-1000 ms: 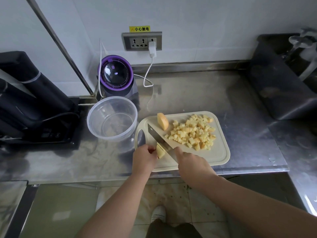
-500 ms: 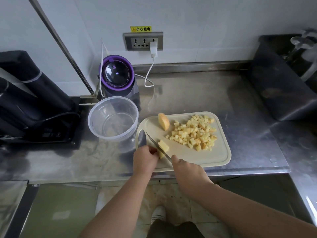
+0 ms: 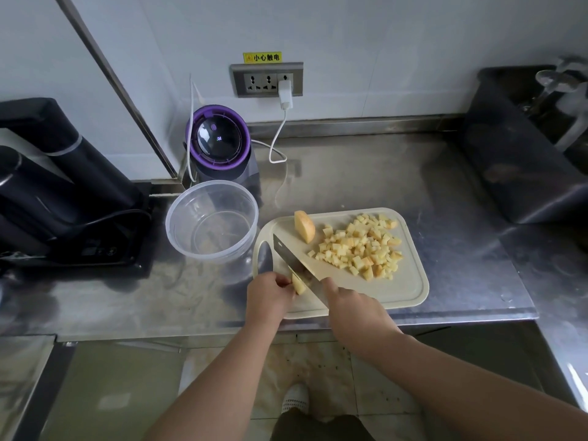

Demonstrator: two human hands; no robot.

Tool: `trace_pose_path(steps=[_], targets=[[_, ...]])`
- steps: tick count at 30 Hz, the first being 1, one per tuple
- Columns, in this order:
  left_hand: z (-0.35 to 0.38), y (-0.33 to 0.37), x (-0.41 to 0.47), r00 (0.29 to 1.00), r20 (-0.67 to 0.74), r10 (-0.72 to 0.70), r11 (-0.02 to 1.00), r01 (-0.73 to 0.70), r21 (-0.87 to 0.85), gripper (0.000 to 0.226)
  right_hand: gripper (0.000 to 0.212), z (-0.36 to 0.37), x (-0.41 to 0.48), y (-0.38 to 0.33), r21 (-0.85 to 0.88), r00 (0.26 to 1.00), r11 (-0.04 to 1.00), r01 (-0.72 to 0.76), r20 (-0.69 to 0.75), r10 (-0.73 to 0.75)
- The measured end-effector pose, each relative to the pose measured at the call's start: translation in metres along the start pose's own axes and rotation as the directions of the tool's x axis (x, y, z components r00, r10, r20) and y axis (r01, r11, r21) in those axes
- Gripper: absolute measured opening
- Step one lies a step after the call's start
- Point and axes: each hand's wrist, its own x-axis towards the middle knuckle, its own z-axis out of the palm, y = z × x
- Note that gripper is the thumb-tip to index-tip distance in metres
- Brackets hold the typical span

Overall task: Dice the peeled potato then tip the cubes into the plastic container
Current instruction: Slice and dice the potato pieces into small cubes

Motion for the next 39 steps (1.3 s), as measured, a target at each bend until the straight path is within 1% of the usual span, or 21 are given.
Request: trace_pose_path(steps=[4,9,12,15,25,30,33,35,37,38,39], targets=[[-0.001,0.001,-0.001,1.000,0.011,-0.024,1.000,0.025,-0.007,0.018,0.044,0.003,-0.006,-0.001,-0.001,1.000,1.000,-0.006,0.027,0.006],[-0.002,0.002,-0.002,1.000,0.005,-0.022,1.000,0.023,-0.018,0.016,0.050,0.009,-0.007,-0.005,-0.024,1.000,1.000,0.012,0.023,-0.011],[-0.001,0.001,-0.001,1.000,0.009,-0.027,0.999,0.027,-0.017,0.017,0.048,0.010,-0.007,-0.006,-0.039,1.000,0.999,0.016,0.022,-0.015],[-0.001,0.001,0.000,1.000,0.006,-0.019,1.000,0.020,-0.014,0.011,0.047,0.013,-0.007,-0.007,-0.057,1.000,0.998,0.018,0.019,-0.017],[0.001,0.000,0.000,1.000,-0.010,-0.010,1.000,0.010,-0.003,0.008,0.052,0.021,0.002,-0.011,-0.124,1.000,0.992,0.003,0.028,0.001],[0.001,-0.003,0.001,1.000,0.001,0.014,1.000,-0.014,-0.019,0.009,0.048,0.012,0.001,0.000,-0.025,0.999,1.000,0.000,0.037,0.001],[0.000,-0.007,0.007,0.999,0.004,0.033,0.999,-0.033,0.021,0.009,0.042,0.005,-0.002,0.010,-0.004,0.999,0.999,0.039,-0.015,-0.039],[-0.005,-0.009,0.009,0.996,-0.002,0.084,0.994,-0.083,0.066,0.009,0.039,-0.001,-0.002,0.017,0.016,0.998,0.999,0.035,-0.043,-0.035],[-0.012,-0.008,0.010,0.975,0.041,0.219,0.955,-0.223,0.193,0.014,0.035,-0.007,-0.002,0.024,0.031,0.997,0.999,0.037,-0.069,-0.035],[-0.017,-0.007,0.010,0.946,0.097,0.310,0.902,-0.325,0.283,0.020,0.035,-0.010,-0.003,0.027,0.030,0.997,0.999,0.036,-0.076,-0.033],[-0.022,-0.004,0.010,0.900,0.176,0.399,0.813,-0.436,0.386,0.026,0.035,-0.011,-0.003,0.030,0.032,0.996,0.999,0.033,-0.084,-0.030]])
